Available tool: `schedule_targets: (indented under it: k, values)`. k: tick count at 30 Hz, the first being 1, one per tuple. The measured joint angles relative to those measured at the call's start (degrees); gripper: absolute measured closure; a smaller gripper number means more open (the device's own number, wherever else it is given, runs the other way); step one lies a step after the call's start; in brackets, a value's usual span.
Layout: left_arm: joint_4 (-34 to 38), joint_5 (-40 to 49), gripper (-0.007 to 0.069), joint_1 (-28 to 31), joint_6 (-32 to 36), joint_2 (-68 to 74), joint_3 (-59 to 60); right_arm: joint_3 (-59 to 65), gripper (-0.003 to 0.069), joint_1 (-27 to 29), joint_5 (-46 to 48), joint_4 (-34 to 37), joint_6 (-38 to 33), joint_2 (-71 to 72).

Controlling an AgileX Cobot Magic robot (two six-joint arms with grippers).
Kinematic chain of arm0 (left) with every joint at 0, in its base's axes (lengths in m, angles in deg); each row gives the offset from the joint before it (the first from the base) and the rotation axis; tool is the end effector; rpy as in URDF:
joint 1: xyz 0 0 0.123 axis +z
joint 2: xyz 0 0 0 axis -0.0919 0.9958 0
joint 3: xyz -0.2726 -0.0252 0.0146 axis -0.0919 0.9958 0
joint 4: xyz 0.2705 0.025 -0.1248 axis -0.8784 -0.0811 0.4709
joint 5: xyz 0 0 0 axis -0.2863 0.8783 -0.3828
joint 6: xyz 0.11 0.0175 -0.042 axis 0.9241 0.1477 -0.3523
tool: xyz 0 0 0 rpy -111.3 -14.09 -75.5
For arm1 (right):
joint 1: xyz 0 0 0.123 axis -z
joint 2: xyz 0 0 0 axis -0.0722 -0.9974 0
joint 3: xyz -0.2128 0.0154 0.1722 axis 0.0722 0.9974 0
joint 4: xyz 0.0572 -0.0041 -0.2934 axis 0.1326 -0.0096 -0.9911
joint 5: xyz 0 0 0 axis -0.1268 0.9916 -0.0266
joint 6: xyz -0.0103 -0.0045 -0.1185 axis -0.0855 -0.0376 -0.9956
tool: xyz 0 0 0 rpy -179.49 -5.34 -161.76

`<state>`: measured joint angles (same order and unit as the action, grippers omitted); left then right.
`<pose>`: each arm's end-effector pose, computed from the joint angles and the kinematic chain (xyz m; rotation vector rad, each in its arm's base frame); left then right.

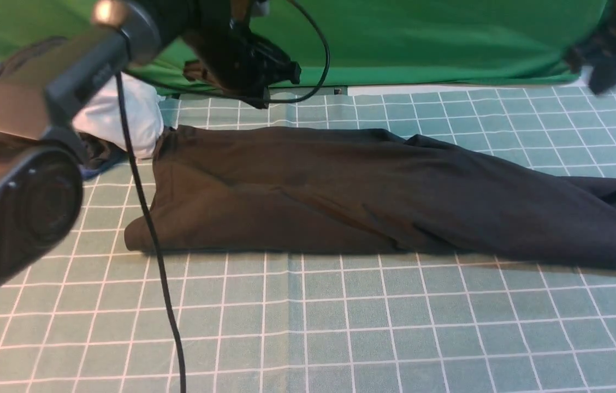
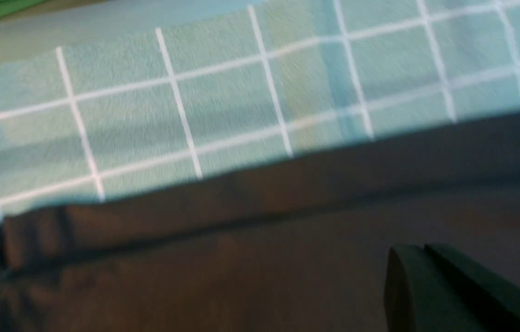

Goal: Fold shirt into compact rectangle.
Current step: 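Fold the black garment in half by bringing its near edge over to the far edge, then pull the folded dark garment lengthwise by its ends to straighten it flat on the table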

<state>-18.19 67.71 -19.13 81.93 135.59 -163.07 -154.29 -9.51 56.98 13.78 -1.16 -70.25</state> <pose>0.5440 -0.1481 0.2164 0.2919 2.6107 -0.2497 0.4300 0.0449 0.2983 -0.4120 2.7238 0.0224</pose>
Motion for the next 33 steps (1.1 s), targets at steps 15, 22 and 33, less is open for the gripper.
schedule_targets:
  k: [15,22,33]
  values:
    - [1.49,9.74,0.0613,-3.27,4.02,-7.62,11.31,4.10,0.0270,9.07,-8.18,8.82,-7.45,-15.96]
    - [0.33,1.71,0.0613,-3.32,2.51,-12.25,29.36,4.10,0.0267,9.07,-11.23,9.02,-7.95,-20.61]
    - [-2.88,-5.94,0.0613,-3.32,1.76,-14.08,41.83,4.10,0.0631,9.01,-12.06,9.59,-8.02,-21.04]
